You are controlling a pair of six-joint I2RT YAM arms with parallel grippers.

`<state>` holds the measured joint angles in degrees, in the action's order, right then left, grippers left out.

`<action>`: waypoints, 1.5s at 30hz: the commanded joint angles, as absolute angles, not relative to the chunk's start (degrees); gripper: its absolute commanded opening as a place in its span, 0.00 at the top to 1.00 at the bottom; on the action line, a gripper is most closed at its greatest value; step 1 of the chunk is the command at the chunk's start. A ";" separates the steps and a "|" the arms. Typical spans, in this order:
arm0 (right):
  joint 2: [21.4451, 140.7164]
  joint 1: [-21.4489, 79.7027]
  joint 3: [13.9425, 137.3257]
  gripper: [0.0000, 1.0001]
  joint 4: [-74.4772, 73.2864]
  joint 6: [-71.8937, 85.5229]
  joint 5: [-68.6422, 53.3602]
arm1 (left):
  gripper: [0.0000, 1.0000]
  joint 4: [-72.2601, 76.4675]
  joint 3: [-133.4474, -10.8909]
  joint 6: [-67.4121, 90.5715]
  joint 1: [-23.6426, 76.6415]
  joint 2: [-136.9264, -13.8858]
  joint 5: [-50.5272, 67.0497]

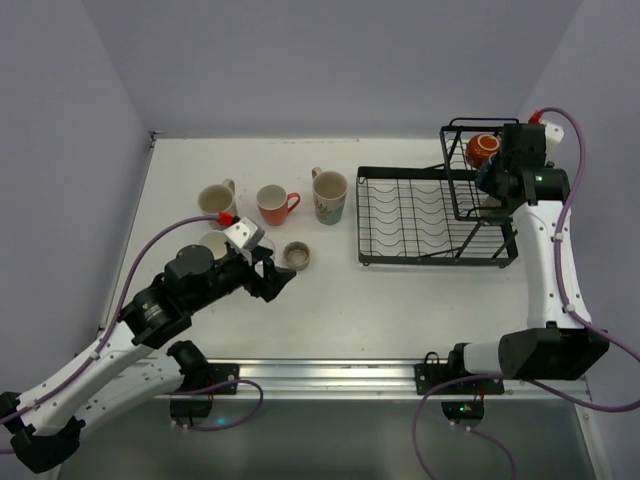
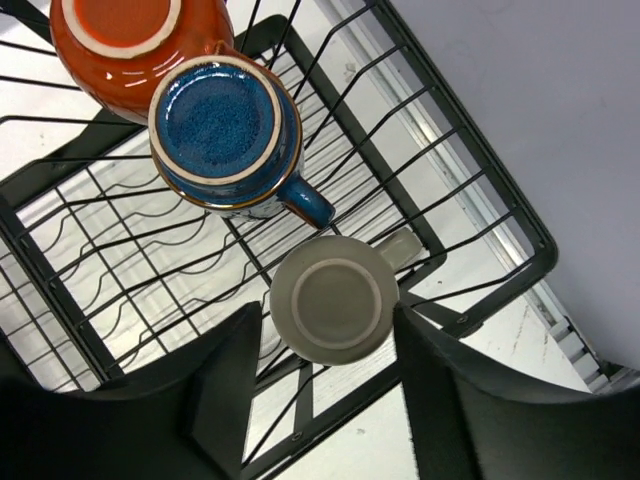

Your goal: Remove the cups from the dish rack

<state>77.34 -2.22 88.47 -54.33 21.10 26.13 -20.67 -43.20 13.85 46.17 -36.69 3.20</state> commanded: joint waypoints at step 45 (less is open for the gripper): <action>85.35 -7.03 95.80 0.52 -64.07 20.57 11.61 | 0.23 -20.13 -42.71 12.39 53.96 -36.04 -5.10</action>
